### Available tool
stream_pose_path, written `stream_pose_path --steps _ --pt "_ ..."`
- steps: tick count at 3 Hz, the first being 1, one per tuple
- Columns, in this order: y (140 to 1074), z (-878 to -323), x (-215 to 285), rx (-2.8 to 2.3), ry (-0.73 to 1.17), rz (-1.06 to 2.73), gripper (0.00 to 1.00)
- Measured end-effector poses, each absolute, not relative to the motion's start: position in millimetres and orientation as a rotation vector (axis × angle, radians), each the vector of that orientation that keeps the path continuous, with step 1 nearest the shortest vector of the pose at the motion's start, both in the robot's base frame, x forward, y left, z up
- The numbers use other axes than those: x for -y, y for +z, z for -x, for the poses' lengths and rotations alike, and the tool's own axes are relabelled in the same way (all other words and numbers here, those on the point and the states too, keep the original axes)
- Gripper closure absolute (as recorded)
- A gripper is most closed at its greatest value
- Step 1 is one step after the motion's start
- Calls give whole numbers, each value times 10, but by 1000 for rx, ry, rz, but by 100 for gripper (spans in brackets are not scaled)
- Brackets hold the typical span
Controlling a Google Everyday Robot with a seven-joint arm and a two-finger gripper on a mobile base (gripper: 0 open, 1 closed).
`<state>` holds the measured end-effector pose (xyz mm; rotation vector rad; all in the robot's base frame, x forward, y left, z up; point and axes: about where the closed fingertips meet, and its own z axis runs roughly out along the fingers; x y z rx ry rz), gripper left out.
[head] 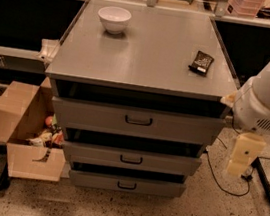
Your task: Open top drawer
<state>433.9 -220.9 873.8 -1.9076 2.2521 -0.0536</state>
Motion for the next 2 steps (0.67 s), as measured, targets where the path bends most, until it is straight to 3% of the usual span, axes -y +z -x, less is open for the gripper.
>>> stream_pose_path --steps 2 --pt "7535 -4366 2066 -2152 61 2081 0"
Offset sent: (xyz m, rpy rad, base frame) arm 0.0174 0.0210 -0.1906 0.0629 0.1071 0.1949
